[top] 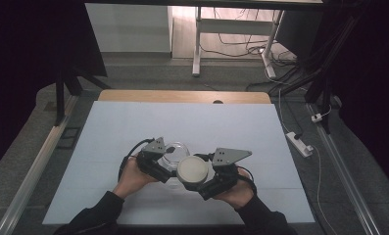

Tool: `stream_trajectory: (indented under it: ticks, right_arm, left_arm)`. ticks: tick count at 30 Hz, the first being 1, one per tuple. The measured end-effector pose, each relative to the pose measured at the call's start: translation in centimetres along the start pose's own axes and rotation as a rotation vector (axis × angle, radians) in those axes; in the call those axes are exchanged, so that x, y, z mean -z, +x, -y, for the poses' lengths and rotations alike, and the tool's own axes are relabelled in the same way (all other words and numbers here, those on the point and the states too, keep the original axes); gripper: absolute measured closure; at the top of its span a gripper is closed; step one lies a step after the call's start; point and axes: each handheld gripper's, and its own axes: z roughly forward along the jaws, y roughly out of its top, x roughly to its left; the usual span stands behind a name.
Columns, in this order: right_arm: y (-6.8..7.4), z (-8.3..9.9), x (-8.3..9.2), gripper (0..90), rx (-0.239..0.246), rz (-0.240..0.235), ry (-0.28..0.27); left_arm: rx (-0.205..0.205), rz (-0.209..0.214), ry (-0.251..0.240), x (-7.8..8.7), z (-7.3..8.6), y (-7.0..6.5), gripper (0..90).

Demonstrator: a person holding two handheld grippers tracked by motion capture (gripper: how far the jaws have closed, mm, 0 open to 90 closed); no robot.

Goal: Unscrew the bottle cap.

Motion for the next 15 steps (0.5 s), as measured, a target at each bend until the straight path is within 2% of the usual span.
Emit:
stream_trajectory:
  ticks: [15]
  right_arm:
    - [0.82, 0.97, -0.46, 7.1, 0.004, 0.012, 0.013]
  left_arm:
    - [0.024, -0.053, -0.035, 0.23, -0.91, 0.98, 7.3]
